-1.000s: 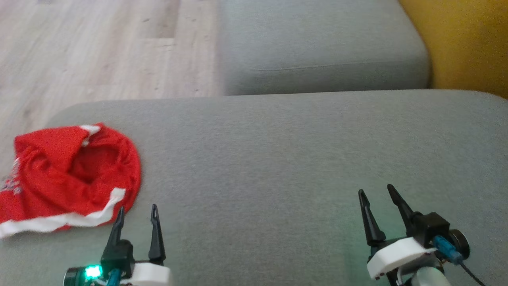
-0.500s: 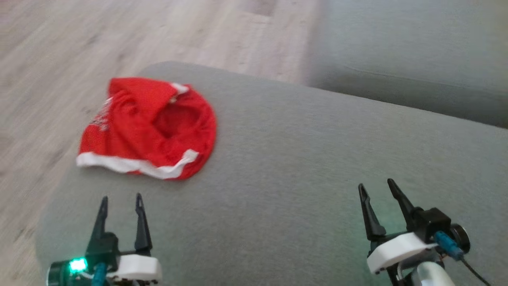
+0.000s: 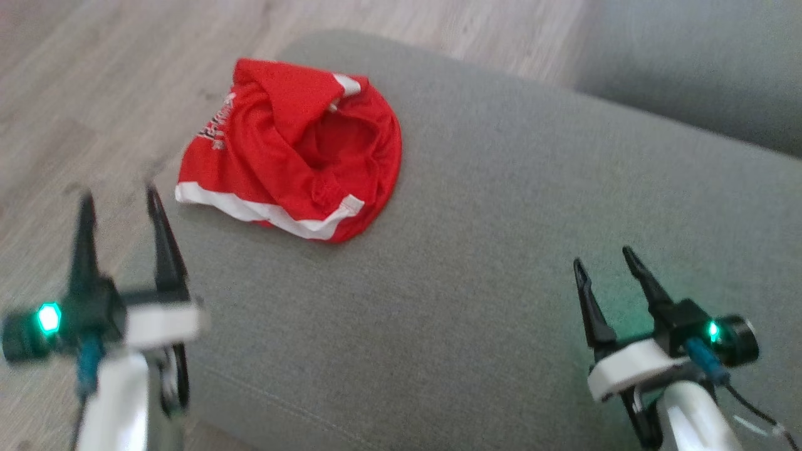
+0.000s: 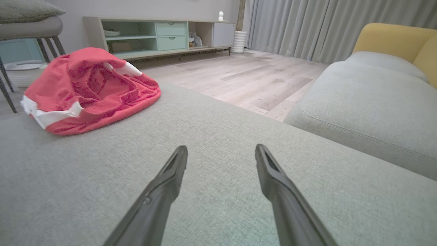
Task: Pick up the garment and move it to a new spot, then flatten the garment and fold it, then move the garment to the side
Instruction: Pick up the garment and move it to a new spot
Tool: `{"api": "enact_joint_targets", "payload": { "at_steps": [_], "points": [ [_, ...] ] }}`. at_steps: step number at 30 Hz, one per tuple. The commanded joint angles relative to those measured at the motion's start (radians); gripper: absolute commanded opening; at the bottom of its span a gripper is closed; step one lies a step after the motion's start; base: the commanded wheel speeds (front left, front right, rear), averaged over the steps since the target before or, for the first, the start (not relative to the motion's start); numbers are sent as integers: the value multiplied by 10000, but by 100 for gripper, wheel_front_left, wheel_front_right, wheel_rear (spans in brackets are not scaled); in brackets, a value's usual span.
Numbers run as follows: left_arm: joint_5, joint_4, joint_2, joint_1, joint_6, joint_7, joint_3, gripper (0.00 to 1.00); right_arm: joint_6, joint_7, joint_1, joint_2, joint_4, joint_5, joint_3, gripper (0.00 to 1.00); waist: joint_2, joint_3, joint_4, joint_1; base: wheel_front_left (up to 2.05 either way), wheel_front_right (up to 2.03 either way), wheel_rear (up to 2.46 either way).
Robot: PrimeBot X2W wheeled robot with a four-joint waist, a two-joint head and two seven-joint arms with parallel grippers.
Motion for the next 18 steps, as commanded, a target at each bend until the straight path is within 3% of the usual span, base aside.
{"api": "enact_joint_targets", "payload": {
  "at_steps": [1,5,11,14,18],
  "points": [
    [58,-326,332,-1160,-146,-95,295,100,-7,-109,-597,-84,-390,-304,106,100,0,739,-226,-1,0,0,0],
    [2,922,683,-3026,-750,-95,60,100,-7,-109,-1052,-391,-670,-794,7,100,0,1707,-670,-1,0,0,0],
    [-405,4566,922,-6230,-1661,839,-228,100,-7,-109,-1657,-1021,-1168,-939,70,100,0,2916,-1375,-1,0,0,0],
    [-703,6292,948,-7332,-1909,1789,-235,100,-7,-109,-1871,-1205,-1353,-930,61,100,0,3379,-1671,-1,0,0,0],
    [-757,8146,1238,-8062,-1904,2596,-249,100,-7,-109,-2069,-1284,-1431,-910,124,100,0,3745,-2062,-1,0,0,0]
  ]
}}
